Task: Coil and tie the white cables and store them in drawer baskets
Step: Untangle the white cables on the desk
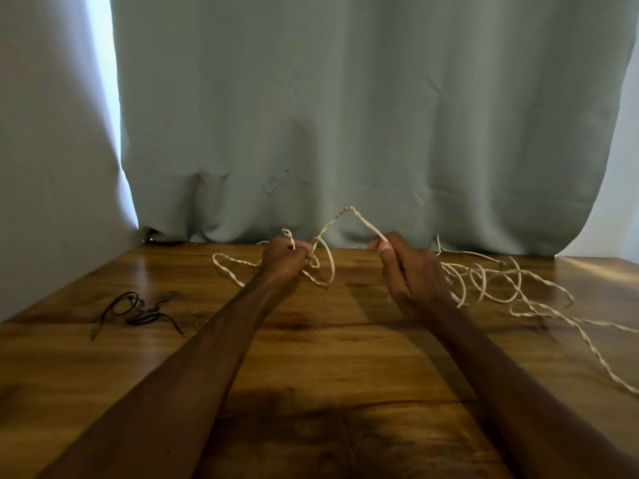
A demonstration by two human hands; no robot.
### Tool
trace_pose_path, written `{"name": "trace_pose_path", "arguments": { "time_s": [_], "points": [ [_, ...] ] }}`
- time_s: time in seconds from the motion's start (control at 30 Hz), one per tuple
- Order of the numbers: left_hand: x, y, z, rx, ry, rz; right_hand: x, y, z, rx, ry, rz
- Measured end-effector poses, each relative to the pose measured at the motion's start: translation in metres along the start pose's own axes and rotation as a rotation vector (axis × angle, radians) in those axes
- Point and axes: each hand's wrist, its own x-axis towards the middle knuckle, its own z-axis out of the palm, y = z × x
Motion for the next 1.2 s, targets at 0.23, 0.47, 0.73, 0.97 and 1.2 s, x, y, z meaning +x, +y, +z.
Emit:
{"name": "trace_pose_path", "arguments": {
  "time_s": [0.23, 0.47, 0.73, 0.97, 1.2],
  "points": [
    [0.0, -0.009, -0.009, 0.24, 0.191, 0.083, -0.002, 0.012, 0.001, -0.08, 0.049, 0.063],
    [-0.003, -0.013, -0.009, 0.568, 0.246, 0.108, -0.003, 0.02, 0.002, -0.137, 0.115, 0.176],
    [0.005, -0.024, -0.009, 0.629, 0.103, 0.213, 0.0, 0.021, 0.0, 0.042, 0.239, 0.258],
    [-0.003, -0.025, -0.007, 0.636, 0.033, 0.336, -0.001, 0.024, 0.004, 0.108, 0.193, 0.174],
    [-0.003, -0.024, -0.007, 0.647, 0.054, 0.591, -0.003, 0.031, 0.006, 0.041, 0.074, 0.23]
  ]
}}
